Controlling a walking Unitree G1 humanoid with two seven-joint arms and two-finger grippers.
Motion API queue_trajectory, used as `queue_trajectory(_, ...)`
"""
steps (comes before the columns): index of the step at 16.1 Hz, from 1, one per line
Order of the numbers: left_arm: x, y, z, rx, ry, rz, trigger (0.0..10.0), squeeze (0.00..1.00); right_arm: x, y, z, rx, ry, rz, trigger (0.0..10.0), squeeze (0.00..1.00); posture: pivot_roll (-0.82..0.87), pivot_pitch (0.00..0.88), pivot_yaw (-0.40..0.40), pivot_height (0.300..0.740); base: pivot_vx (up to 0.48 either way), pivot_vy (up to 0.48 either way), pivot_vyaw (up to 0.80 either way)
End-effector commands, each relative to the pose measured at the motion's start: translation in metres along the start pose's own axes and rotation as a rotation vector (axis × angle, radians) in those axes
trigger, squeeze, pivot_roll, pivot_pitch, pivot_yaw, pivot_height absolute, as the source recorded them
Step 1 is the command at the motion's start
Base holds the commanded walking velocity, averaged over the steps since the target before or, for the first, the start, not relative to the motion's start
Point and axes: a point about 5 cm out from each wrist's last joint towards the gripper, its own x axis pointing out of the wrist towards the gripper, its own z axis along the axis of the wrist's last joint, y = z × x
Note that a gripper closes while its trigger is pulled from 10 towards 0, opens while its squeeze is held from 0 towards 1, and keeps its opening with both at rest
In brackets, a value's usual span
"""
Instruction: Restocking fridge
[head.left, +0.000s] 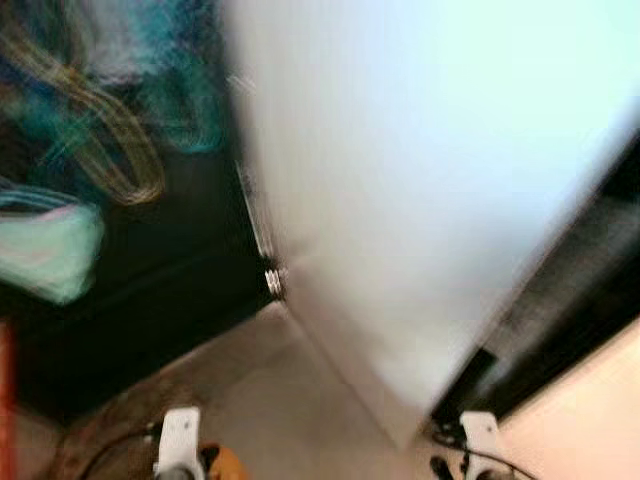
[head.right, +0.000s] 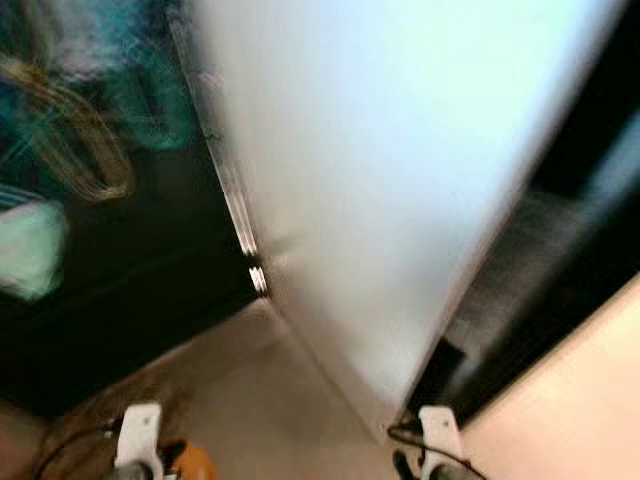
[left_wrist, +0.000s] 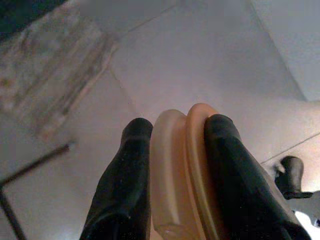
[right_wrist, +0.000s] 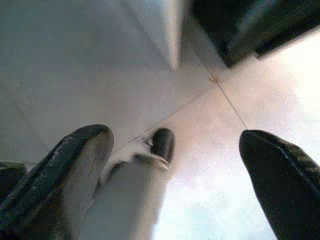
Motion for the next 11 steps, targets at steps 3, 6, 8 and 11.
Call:
queue_trajectory(3, -0.0020, -0.0007, -0.0108, 0.011, 0.033, -0.003, 10.0, 0.00, 0.0004, 0.0020, 0.0033, -0.002, -0.007, 0.008, 10.0, 0.00, -0.02, 0.042, 0.057, 0.740, 0.000, 0.000, -0.77)
queue_trajectory(6, -0.0016, -0.0024, -0.0100, 0.021, 0.031, -0.010, 10.0, 0.00, 0.0002, 0.0011, 0.0020, 0.005, -0.008, 0.002, 10.0, 0.00, -0.03, 0.039, 0.062, 0.740, 0.000, 0.000, -0.77)
queue_trajectory(8, -0.0017, -0.0027, -0.0101, 0.026, 0.031, -0.014, 10.0, 0.00, 0.0002, 0.0009, 0.0014, 0.009, -0.010, 0.000, 10.0, 0.00, -0.04, 0.037, 0.066, 0.740, 0.000, 0.000, -0.77)
queue_trajectory(11, -0.0021, -0.0022, -0.0119, 0.038, 0.038, -0.017, 10.0, 0.00, 0.0002, 0.0013, -0.0007, 0.025, -0.014, -0.006, 10.0, 0.00, -0.04, 0.034, 0.074, 0.740, 0.000, 0.000, -0.77)
